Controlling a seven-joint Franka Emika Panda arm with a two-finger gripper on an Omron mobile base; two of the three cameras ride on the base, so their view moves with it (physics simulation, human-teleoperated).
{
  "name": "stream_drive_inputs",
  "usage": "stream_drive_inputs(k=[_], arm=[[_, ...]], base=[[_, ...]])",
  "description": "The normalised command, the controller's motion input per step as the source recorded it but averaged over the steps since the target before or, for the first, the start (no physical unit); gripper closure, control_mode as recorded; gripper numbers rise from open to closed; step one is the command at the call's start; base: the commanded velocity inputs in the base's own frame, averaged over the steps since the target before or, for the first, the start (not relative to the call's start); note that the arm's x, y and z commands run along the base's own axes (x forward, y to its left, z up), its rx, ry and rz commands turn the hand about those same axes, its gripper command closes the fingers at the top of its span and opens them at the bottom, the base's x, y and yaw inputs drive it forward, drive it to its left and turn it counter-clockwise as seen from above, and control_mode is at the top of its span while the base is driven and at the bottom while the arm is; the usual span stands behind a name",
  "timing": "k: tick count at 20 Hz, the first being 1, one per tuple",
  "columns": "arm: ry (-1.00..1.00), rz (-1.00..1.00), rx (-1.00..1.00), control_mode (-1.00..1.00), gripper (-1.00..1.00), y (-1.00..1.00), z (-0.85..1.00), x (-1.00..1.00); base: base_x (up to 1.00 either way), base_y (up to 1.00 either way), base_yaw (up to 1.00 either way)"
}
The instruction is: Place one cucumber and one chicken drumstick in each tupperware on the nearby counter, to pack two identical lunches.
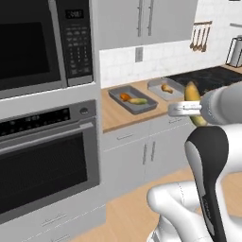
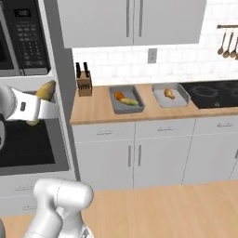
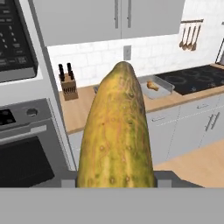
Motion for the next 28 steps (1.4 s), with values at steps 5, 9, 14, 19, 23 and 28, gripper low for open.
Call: stream_drive_inputs(k=[5,9,14,19,23,28], arm=[[0.00,0.00,0.00,1.00,1.00,0.00,0.00,0.00],[0.00,0.00,0.00,1.00,1.00,0.00,0.00,0.00],[0.00,0.00,0.00,1.00,1.00,0.00,0.00,0.00],[0.00,0.00,0.00,1.00,1.00,0.00,0.00,0.00],[0.00,0.00,0.00,1.00,1.00,0.00,0.00,0.00],[0.00,0.00,0.00,1.00,1.00,0.00,0.00,0.00]], base=[[1.00,-0.08,0.00],[0.96,-0.38,0.00],[0.33,-0.98,0.10],[0.21,-1.00,0.28],[0.34,-0.99,0.36],[0.23,-0.72,0.37]])
